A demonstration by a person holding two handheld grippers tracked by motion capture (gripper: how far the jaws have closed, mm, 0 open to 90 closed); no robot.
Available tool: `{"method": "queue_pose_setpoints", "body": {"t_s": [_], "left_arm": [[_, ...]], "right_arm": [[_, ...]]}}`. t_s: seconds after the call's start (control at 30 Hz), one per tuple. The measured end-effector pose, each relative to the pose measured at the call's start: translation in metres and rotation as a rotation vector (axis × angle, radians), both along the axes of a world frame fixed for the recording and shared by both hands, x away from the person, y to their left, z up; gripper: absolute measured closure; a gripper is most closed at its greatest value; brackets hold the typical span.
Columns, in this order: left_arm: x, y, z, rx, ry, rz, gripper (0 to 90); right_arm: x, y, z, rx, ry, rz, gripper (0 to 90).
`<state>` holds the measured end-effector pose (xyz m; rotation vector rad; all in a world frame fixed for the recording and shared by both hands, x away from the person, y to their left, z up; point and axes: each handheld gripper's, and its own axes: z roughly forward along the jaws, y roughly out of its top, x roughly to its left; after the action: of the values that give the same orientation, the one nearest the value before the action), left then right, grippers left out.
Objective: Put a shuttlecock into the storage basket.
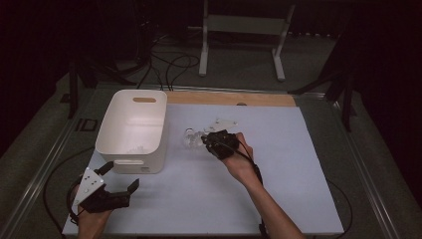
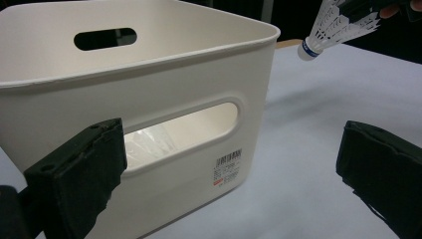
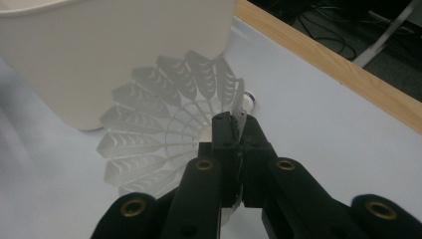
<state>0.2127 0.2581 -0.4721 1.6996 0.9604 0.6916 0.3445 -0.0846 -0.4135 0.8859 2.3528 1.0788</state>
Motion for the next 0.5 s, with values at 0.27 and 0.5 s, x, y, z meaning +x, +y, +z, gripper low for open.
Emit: {"method": "queue_pose_setpoints", "body": {"t_s": [0.27, 0.5], "left_arm": [[0.0, 0.0001, 0.0, 0.0, 0.0, 0.001, 0.0], [0.0, 0.0001, 0.0, -0.002, 0.0, 0.001, 0.0]], "right_arm": [[0.0005, 0.0011, 0.0036, 0.001, -0.007, 0.002, 88.2], [0.0006, 0.0021, 0.0061, 0.004, -0.009, 0.001, 88.2]]}}
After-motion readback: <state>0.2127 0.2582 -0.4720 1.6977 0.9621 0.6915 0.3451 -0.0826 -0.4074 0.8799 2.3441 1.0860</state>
